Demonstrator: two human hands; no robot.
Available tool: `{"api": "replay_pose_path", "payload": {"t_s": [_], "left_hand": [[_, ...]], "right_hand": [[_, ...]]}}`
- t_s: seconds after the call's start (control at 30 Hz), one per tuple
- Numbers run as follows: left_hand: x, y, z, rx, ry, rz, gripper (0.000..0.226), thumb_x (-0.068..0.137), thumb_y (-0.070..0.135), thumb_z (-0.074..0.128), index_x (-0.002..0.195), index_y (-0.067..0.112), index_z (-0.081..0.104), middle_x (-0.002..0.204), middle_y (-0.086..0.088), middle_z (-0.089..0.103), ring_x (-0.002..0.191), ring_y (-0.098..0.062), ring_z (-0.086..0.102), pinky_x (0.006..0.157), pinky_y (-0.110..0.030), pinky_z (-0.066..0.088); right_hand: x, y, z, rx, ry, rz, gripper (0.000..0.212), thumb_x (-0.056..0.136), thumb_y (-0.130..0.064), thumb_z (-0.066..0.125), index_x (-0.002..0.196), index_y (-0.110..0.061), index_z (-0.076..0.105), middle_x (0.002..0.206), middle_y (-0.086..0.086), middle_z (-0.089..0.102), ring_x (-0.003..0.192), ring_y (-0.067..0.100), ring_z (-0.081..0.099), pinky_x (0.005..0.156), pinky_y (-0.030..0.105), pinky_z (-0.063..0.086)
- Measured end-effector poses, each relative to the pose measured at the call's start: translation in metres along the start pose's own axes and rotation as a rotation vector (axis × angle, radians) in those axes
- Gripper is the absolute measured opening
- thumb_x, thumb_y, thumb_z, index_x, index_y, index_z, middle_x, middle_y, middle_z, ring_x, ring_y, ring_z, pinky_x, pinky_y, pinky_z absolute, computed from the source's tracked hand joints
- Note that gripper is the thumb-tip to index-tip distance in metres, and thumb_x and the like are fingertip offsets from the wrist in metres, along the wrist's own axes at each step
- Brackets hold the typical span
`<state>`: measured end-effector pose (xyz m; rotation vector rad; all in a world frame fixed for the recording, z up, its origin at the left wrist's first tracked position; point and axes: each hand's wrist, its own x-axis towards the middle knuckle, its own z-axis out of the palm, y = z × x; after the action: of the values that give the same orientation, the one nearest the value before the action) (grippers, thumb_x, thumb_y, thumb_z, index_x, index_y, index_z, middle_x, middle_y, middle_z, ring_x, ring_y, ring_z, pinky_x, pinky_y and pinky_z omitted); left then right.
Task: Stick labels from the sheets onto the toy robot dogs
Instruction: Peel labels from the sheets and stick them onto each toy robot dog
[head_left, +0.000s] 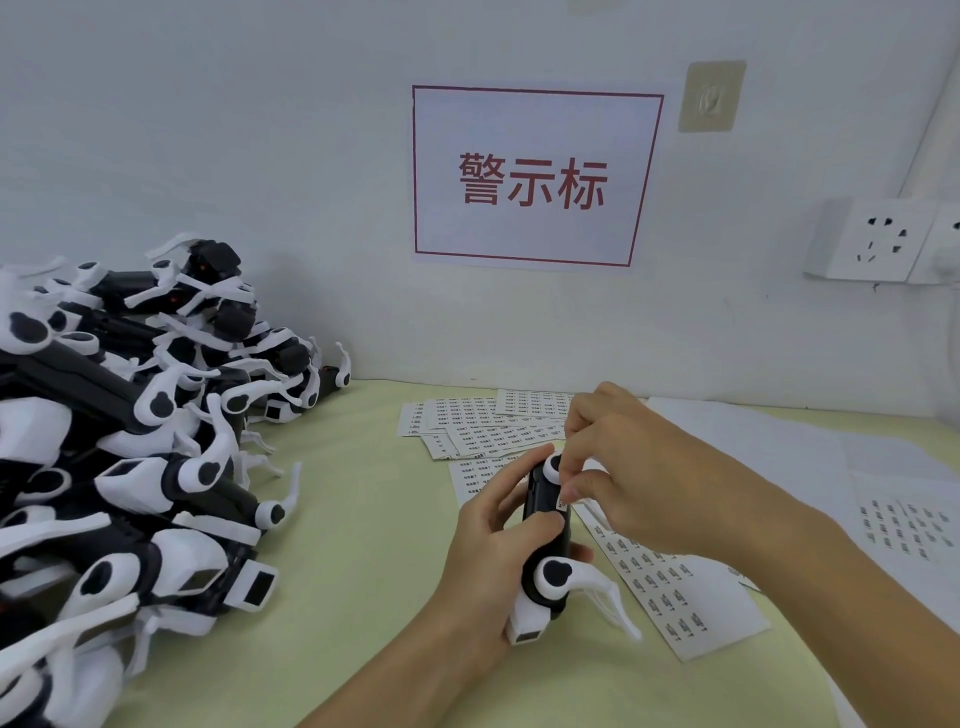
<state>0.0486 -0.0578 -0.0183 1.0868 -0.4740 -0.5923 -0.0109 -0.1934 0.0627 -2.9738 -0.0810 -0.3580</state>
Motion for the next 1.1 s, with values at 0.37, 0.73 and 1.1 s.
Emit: {"api": "replay_pose_path", "payload": {"t_s": [0.37, 0.73, 1.1], "left_hand": [[-0.0008, -0.0014, 0.0019, 0.084, 0.026, 0.05, 0.047, 0.073, 0.014, 0.066, 0.115, 0.035, 0.069, 0.114, -0.004, 0.07, 0.073, -0.036, 0.071, 0.068, -0.04, 0.057], [0.0002, -0.0029, 0.0017, 0.086, 0.022, 0.059, 0.048, 0.072, 0.01, 0.064, 0.111, 0.037, 0.07, 0.112, -0.002, 0.071, 0.071, -0.035, 0.071, 0.063, -0.036, 0.056], [-0.0006, -0.0029, 0.0021, 0.111, 0.002, 0.088, 0.045, 0.075, 0.012, 0.063, 0.111, 0.038, 0.069, 0.111, -0.001, 0.071, 0.07, -0.034, 0.07, 0.065, -0.036, 0.056]], "right_hand": [[-0.0003, -0.0029, 0.0001, -0.029, 0.023, -0.016, 0.011, 0.095, -0.027, 0.062, 0.087, -0.028, 0.07, 0.092, -0.017, 0.041, 0.096, 0.002, 0.03, 0.083, 0.021, 0.039], [-0.0018, -0.0052, 0.0016, -0.096, 0.056, -0.044, 0.014, 0.095, -0.028, 0.06, 0.086, -0.025, 0.071, 0.093, -0.014, 0.042, 0.096, 0.003, 0.03, 0.081, 0.021, 0.039], [-0.0033, -0.008, 0.0005, -0.221, 0.118, -0.016, 0.016, 0.091, -0.036, 0.061, 0.084, -0.026, 0.071, 0.09, -0.012, 0.045, 0.092, 0.008, 0.035, 0.071, 0.026, 0.043]]}}
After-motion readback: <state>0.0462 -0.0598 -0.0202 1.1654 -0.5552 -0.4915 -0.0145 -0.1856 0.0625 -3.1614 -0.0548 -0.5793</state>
